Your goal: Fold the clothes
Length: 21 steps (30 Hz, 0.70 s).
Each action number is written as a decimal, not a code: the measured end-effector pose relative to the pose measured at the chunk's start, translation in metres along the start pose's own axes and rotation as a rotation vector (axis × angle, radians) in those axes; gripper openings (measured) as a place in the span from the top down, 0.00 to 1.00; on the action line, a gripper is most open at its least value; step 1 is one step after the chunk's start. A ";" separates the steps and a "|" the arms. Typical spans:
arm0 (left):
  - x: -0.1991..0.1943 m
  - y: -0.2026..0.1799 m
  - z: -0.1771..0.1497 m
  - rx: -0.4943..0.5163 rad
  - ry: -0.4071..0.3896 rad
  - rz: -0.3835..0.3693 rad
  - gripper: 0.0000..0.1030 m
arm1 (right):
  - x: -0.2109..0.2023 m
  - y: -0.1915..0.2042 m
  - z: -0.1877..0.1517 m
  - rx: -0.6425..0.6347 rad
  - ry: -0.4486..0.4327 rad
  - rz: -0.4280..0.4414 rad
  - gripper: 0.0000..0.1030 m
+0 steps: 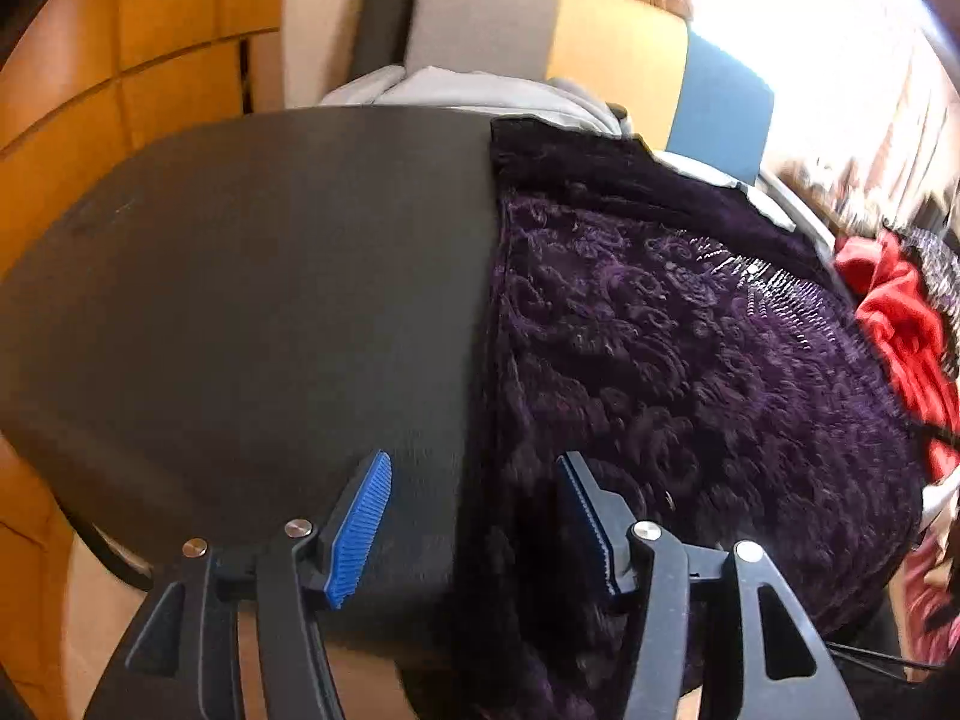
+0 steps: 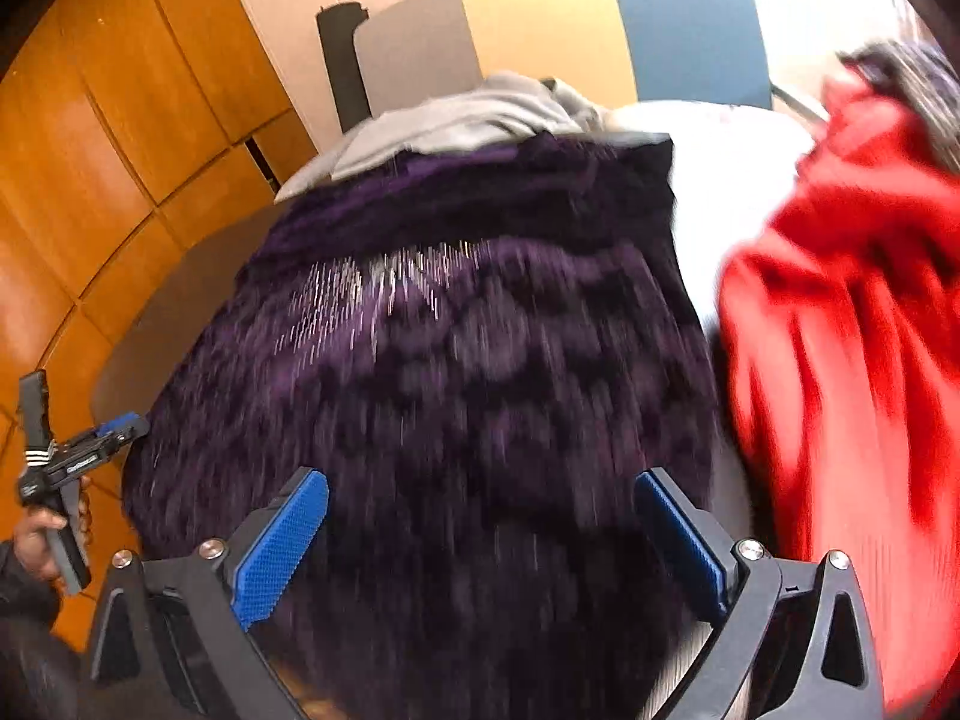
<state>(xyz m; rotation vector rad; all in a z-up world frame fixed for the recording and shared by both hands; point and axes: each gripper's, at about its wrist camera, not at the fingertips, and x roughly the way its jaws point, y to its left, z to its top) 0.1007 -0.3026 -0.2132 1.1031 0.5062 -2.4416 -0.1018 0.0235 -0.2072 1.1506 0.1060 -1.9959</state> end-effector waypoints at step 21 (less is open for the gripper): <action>-0.026 0.007 -0.090 -0.178 0.112 -0.097 0.43 | -0.036 -0.033 -0.059 0.130 -0.044 0.045 0.00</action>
